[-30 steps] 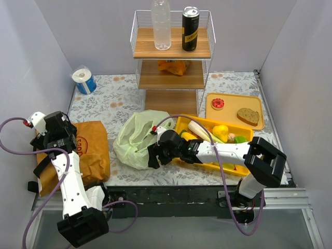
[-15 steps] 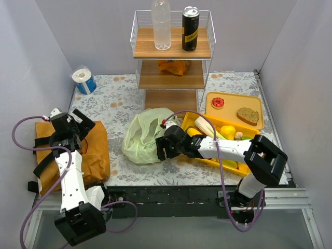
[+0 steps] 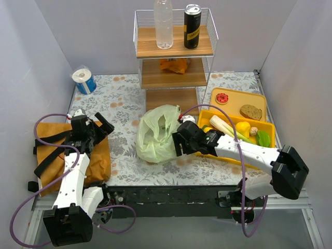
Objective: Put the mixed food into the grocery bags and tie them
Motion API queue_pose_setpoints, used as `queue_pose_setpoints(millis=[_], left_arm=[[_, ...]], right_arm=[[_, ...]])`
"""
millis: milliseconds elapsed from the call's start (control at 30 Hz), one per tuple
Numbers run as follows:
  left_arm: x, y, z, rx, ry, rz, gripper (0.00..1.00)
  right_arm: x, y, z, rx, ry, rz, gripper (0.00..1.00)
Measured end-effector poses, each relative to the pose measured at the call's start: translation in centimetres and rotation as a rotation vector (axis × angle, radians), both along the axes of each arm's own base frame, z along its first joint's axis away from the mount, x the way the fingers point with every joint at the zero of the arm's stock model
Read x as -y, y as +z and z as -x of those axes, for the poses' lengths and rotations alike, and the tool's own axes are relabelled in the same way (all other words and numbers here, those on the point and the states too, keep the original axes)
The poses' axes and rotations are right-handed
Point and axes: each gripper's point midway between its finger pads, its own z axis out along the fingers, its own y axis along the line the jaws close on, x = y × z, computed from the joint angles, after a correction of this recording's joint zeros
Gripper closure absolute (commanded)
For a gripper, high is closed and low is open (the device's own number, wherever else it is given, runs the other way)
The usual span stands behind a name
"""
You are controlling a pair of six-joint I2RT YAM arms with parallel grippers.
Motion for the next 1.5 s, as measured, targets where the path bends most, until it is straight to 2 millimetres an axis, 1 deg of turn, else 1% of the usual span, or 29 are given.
queue_pose_setpoints(millis=[67, 100, 233, 300, 367, 400, 467, 500, 533, 667, 733, 800, 833, 967, 1100, 1267, 1300, 1333, 1400, 1433, 1500], left_arm=[[-1.0, 1.6, -0.5, 0.025, 0.026, -0.051, 0.02], [-1.5, 2.5, -0.8, 0.041, 0.038, -0.076, 0.02], [-4.0, 8.3, -2.6, 0.157, 0.11, -0.203, 0.02], [-5.1, 10.2, -3.0, 0.192, 0.15, -0.248, 0.02], [-5.9, 11.2, -3.2, 0.21, 0.185, -0.278, 0.02], [-6.1, 11.3, -3.2, 0.211, 0.196, -0.285, 0.02], [-6.3, 11.3, -3.1, 0.208, 0.203, -0.288, 0.02], [-6.2, 11.2, -3.1, 0.205, 0.2, -0.285, 0.02], [-6.1, 11.3, -3.1, 0.204, 0.197, -0.281, 0.02], [-5.2, 12.0, -3.3, 0.215, 0.16, -0.249, 0.02], [-4.7, 12.1, -3.3, 0.22, 0.133, -0.234, 0.02], [-4.3, 12.0, -3.1, 0.216, 0.111, -0.223, 0.02], [-4.1, 11.9, -3.1, 0.214, 0.104, -0.22, 0.02], [-3.5, 11.9, -2.8, 0.207, 0.072, -0.202, 0.02], [-3.0, 12.6, -2.8, 0.225, 0.05, -0.191, 0.02], [-2.2, 13.0, -2.6, 0.243, 0.013, -0.169, 0.02], [-2.0, 13.0, -2.6, 0.245, 0.005, -0.165, 0.02], [-1.9, 13.1, -2.5, 0.248, -0.001, -0.161, 0.02], [-1.7, 13.2, -2.5, 0.252, -0.011, -0.155, 0.02], [-1.5, 13.3, -2.4, 0.256, -0.017, -0.152, 0.02], [-1.3, 13.4, -2.3, 0.262, -0.028, -0.147, 0.02]], right_arm=[[-0.9, 2.3, 0.2, 0.04, 0.03, -0.015, 0.19], [-2.0, 4.1, 0.4, 0.075, 0.057, -0.03, 0.19], [-7.7, 11.5, 2.6, 0.184, 0.186, -0.175, 0.19], [-10.4, 14.6, 4.0, 0.225, 0.248, -0.25, 0.19], [-12.7, 16.0, 5.3, 0.246, 0.299, -0.294, 0.19], [-13.9, 16.1, 5.9, 0.247, 0.326, -0.305, 0.19], [-16.2, 15.4, 6.7, 0.239, 0.373, -0.319, 0.18], [-17.8, 14.5, 7.2, 0.225, 0.409, -0.333, 0.18], [-18.8, 13.6, 7.6, 0.213, 0.43, -0.337, 0.18], [-23.9, 8.8, 9.0, 0.125, 0.559, -0.338, 0.2], [-26.6, 7.3, 9.6, 0.087, 0.624, -0.34, 0.17], [-29.0, 6.5, 10.2, 0.064, 0.686, -0.372, 0.17], [-29.8, 6.1, 10.5, 0.053, 0.711, -0.389, 0.17], [-31.4, 5.4, 11.6, -0.015, 0.784, -0.451, 0.16], [-32.7, 4.2, 11.2, -0.049, 0.807, -0.493, 0.17], [-34.2, 1.7, 10.6, -0.101, 0.804, -0.511, 0.21], [-34.4, 1.2, 10.6, -0.111, 0.798, -0.514, 0.26], [-34.5, 0.8, 10.5, -0.12, 0.791, -0.516, 0.46], [-34.8, 0.7, 10.5, -0.119, 0.783, -0.531, 0.74], [-34.9, 0.9, 10.5, -0.123, 0.774, -0.54, 0.98], [-35.1, 1.2, 10.0, -0.113, 0.751, -0.564, 0.99]])
